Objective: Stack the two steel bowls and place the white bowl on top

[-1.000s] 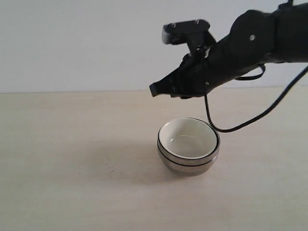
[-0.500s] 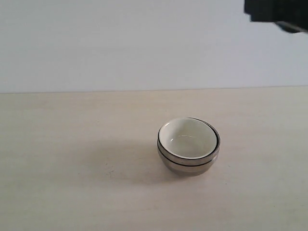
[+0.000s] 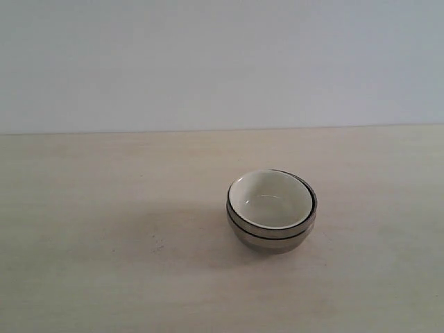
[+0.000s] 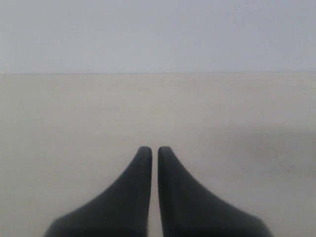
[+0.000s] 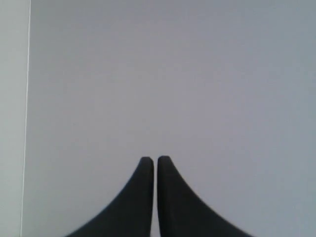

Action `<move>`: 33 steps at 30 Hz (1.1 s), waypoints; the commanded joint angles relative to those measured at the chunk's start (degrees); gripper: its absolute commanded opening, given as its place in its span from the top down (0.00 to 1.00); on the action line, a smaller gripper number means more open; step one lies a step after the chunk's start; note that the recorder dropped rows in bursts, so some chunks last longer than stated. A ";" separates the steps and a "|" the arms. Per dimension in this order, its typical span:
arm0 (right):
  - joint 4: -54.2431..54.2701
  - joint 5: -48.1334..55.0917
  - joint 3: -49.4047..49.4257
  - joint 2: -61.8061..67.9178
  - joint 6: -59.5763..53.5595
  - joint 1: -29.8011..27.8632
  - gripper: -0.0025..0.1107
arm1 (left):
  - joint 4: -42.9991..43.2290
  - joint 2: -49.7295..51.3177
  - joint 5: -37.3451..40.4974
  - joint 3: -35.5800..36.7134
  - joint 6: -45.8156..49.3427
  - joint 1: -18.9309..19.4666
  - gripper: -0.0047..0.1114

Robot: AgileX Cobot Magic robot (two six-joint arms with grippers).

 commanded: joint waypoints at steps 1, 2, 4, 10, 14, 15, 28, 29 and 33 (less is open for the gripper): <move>-1.24 1.78 0.11 -3.28 0.75 -1.32 0.98 | 0.06 -0.15 -0.05 0.22 0.39 0.23 0.93; -1.41 2.45 0.11 -3.43 0.75 -2.17 0.98 | 0.06 -0.15 -0.05 0.22 0.39 0.23 0.93; -1.70 5.10 0.11 -3.46 0.75 -5.18 0.98 | 0.06 -0.15 -0.05 0.22 0.39 0.23 0.93; -2.06 6.93 0.11 -3.46 0.57 -18.01 0.98 | 0.06 -0.15 -0.05 0.22 0.39 0.23 0.93; 1.74 4.08 0.11 -3.46 0.57 -22.63 0.98 | 0.06 -0.15 -0.05 0.22 0.39 0.23 0.93; 3.01 3.12 0.40 -3.46 0.57 -23.41 0.98 | 0.06 -0.15 -0.05 0.22 0.39 0.23 0.93; 8.21 -14.53 21.90 -3.46 6.23 -24.50 0.98 | 0.06 -0.15 -0.05 0.22 0.39 0.23 0.93; 8.31 -16.17 24.22 -3.46 7.43 -24.50 0.98 | 0.06 -0.15 -0.05 0.22 0.39 0.23 0.93; 8.44 -22.37 32.58 -3.46 10.69 -24.50 0.98 | 0.06 -0.15 -0.05 0.22 0.39 0.23 0.93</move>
